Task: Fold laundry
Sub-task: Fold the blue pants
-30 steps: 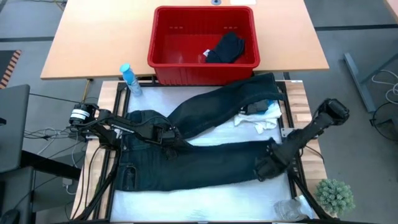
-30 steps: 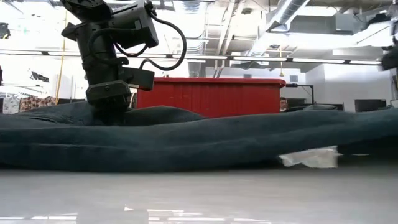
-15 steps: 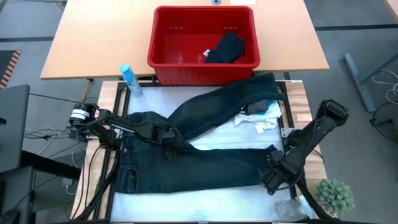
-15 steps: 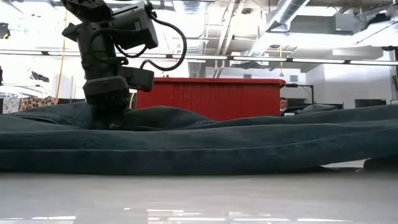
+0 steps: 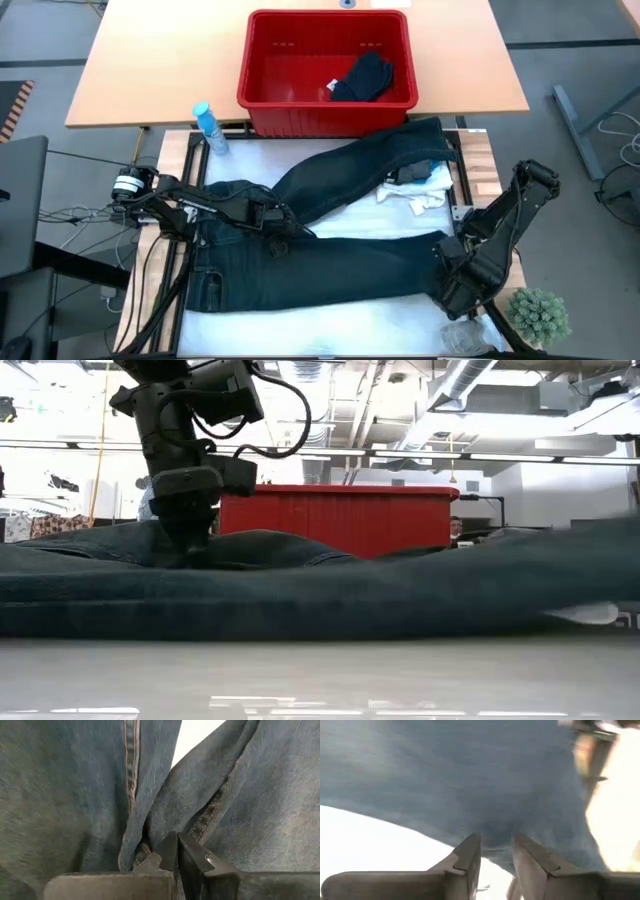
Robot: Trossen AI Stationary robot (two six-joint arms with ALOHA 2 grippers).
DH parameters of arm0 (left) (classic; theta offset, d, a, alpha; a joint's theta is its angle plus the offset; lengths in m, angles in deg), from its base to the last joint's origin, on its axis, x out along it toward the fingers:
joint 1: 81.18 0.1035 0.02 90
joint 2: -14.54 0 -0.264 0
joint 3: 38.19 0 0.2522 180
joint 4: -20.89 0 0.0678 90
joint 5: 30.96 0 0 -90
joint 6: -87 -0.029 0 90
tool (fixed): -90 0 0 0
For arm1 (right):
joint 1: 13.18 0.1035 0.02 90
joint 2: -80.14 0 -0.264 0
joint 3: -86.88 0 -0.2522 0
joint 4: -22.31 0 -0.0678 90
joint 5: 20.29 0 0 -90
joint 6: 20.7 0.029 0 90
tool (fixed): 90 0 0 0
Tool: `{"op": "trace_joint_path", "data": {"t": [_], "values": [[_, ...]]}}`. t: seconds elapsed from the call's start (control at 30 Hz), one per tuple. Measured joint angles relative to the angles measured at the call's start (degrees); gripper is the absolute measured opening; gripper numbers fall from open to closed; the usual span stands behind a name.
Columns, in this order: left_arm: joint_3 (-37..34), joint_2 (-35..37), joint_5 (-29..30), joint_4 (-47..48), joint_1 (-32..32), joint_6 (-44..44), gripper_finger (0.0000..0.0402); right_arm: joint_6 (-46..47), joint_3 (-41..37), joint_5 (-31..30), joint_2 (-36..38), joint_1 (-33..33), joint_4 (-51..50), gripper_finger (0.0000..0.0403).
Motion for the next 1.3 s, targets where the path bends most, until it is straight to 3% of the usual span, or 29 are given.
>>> {"op": "trace_joint_path", "data": {"t": [0.17,0.3,0.43,0.53,0.67,0.8,0.9,0.97,1.1,1.2,1.3], "values": [[4.0,3.1,0.6,1.0,0.0,-1.9,0.0,-5.1,0.8,-8.2,0.0,-0.1,2.8,0.0165],[8.6,7.9,1.2,1.6,-1.6,-5.1,0.0,-16.4,1.7,-18.4,0.0,-0.8,7.1,0.0171],[12.3,14.3,4.1,2.4,-8.7,-9.3,0.0,-31.5,1.7,-28.9,-0.6,-3.1,16.1,0.017],[12.9,18.9,3.3,3.7,-16.5,-8.2,0.0,-39.5,1.7,-31.9,-1.6,-5.6,20.4,0.017],[13.0,20.9,4.4,7.6,-26.7,6.2,0.0,-44.3,1.7,-32.6,-3.3,-10.0,21.0,0.017],[12.9,18.6,15.3,16.9,-33.7,24.4,0.0,-44.1,1.6,-34.5,-5.2,-16.1,19.0,0.0169],[12.8,15.8,23.8,25.6,-35.6,37.3,0.0,-41.1,1.5,-35.0,-5.7,-23.4,18.4,0.0169],[12.8,14.4,26.1,30.0,-35.4,43.6,0.0,-44.9,1.5,-33.8,-5.5,-28.6,21.7,0.0169],[10.2,12.7,31.8,30.0,-33.8,49.2,0.0,-65.1,1.5,-29.2,-5.7,-36.6,37.2,0.0169],[9.0,13.0,36.1,27.3,-30.6,48.5,0.0,-79.4,1.6,-24.3,-7.1,-41.2,50.1,0.0169],[8.8,13.9,38.0,26.8,-26.8,45.1,0.0,-85.2,1.6,-21.3,-9.7,-45.2,56.8,0.0169]]}}
